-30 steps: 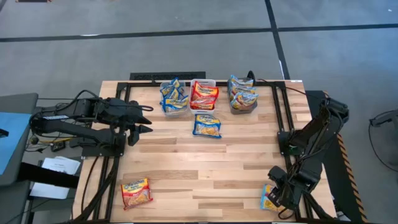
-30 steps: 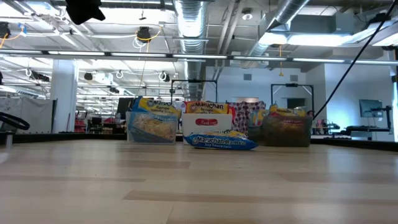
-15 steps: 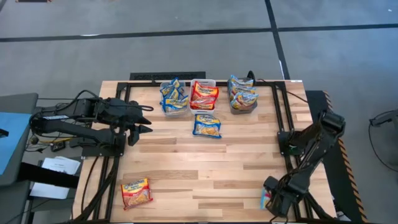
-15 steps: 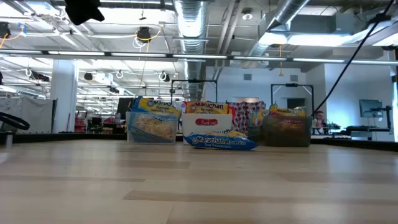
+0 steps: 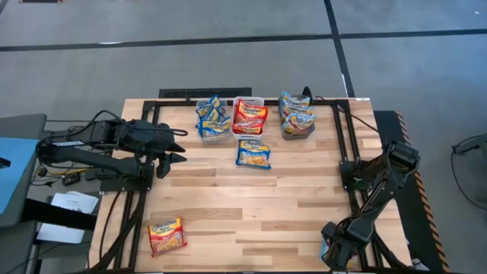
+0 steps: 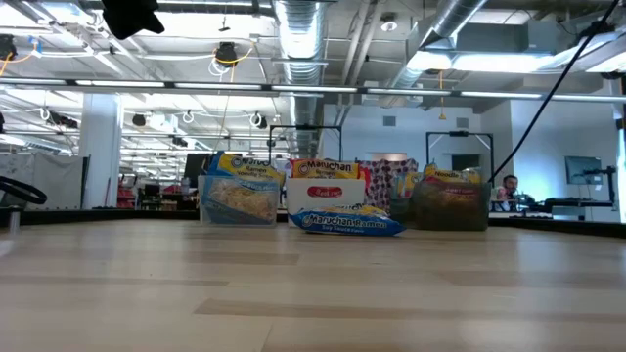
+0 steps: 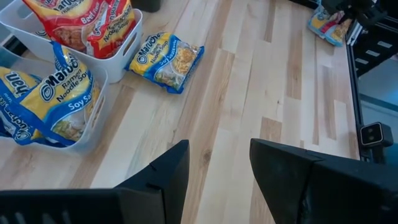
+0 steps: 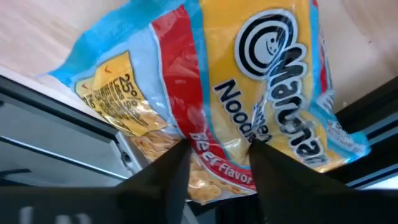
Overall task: Sort Maruchan noodles
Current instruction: Put the light blue noodle pack into the black bin
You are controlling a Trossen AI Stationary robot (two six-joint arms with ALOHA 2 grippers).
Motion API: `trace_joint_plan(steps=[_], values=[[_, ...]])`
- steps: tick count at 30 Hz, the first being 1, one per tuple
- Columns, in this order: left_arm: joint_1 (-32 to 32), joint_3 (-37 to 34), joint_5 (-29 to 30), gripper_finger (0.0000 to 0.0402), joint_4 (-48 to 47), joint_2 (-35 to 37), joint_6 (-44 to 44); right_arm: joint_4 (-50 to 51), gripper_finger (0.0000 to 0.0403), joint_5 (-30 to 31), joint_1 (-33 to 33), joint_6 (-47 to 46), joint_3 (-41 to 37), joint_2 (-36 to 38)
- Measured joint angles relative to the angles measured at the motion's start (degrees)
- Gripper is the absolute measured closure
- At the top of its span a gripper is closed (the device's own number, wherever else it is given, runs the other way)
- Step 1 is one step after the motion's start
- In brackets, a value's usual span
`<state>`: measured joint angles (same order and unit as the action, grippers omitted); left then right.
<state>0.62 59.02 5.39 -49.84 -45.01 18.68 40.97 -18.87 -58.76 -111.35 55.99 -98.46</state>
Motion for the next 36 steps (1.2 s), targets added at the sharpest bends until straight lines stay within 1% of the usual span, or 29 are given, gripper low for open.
trace_joint_plan(steps=[9, 11, 17, 21, 26, 29, 32, 36], values=[[0.0, 0.0, 0.1, 0.0246, 0.0, 0.0, -1.7, 0.1, 0.037, 0.3, 1.5, -2.3, -0.1, -0.2], [0.0, 0.0, 0.7, 0.0246, 0.0, 0.0, -1.7, 0.2, 0.0392, 0.2, 1.9, -2.1, -0.1, -0.2], [0.0, 0.0, 1.5, 0.0246, 0.0, 0.0, -1.7, 0.5, 0.0397, 0.1, 3.1, -0.9, -0.2, 0.9], [0.0, 0.0, 1.5, 0.0246, 0.0, 0.0, -1.7, 2.0, 0.0398, 2.0, 3.9, -0.8, -0.4, 2.6], [0.0, 0.0, 1.5, 0.0246, 0.0, 0.0, -1.7, 5.2, 0.0399, 9.1, 5.1, -0.4, -0.5, 5.5], [0.0, 0.0, 1.5, 0.0246, 0.0, 0.0, -1.7, 6.3, 0.0399, 13.2, 6.6, 1.5, -0.5, 7.2], [0.0, 0.0, 1.5, 0.0246, 0.0, 0.0, -1.7, 7.2, 0.04, 16.1, 8.8, 4.9, -0.5, 8.5], [0.0, 0.0, 1.5, 0.0246, 0.0, 0.0, -1.7, 8.5, 0.04, 17.8, 13.0, 11.7, -0.4, 9.5]])
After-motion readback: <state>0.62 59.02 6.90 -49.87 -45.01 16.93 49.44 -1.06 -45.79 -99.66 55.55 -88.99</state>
